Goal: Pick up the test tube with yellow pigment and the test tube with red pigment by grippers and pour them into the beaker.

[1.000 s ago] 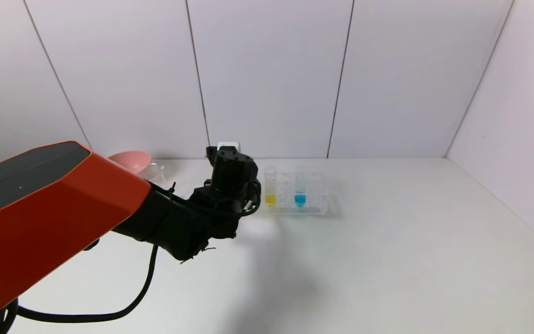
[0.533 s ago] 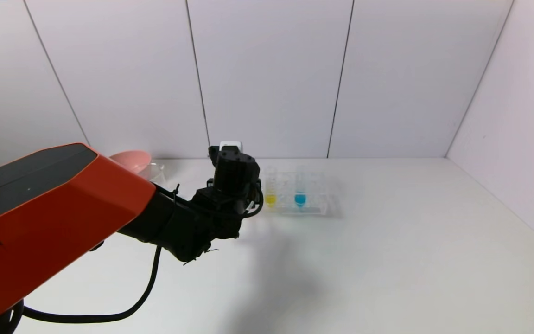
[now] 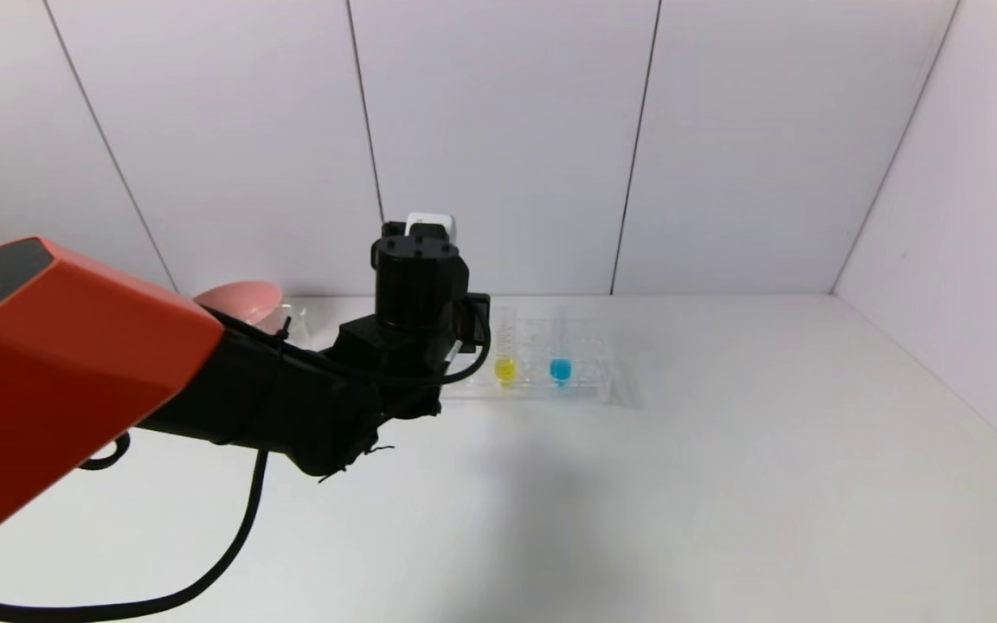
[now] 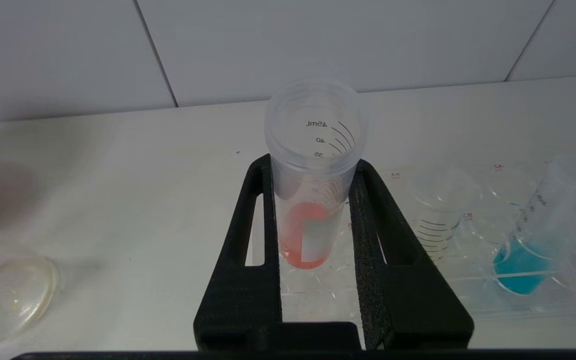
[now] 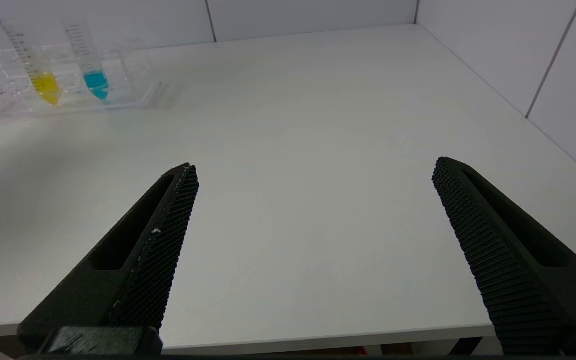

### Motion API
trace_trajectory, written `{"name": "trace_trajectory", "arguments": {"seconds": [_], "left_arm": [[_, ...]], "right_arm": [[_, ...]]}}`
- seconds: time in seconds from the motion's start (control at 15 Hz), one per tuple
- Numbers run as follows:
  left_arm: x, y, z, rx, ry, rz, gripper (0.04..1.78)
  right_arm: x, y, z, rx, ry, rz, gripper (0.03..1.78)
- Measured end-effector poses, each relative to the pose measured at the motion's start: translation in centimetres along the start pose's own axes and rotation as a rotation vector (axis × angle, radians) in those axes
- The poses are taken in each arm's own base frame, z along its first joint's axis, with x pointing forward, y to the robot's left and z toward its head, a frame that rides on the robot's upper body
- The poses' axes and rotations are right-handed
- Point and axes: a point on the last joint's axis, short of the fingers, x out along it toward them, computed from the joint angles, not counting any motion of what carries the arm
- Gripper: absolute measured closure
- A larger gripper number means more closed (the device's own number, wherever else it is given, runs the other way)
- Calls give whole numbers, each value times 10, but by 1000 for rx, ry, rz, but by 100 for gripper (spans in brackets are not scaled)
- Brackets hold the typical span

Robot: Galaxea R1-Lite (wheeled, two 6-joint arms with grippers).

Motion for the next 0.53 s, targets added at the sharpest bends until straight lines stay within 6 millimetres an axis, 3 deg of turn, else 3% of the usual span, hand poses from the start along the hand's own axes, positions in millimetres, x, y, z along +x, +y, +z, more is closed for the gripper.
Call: {"name": "trace_trajectory", "arguments": {"seconds": [0.13, 0.4, 0.53], "left_arm": [[-11, 3, 14, 6, -8, -13, 139], [-30, 14, 24, 5, -9, -48, 139], [-40, 34, 26, 26, 21, -93, 139]], "right_arm": [[0, 0, 0, 0, 0, 0, 10], [0, 0, 0, 0, 0, 0, 10], [0, 0, 0, 0, 0, 0, 10]]}}
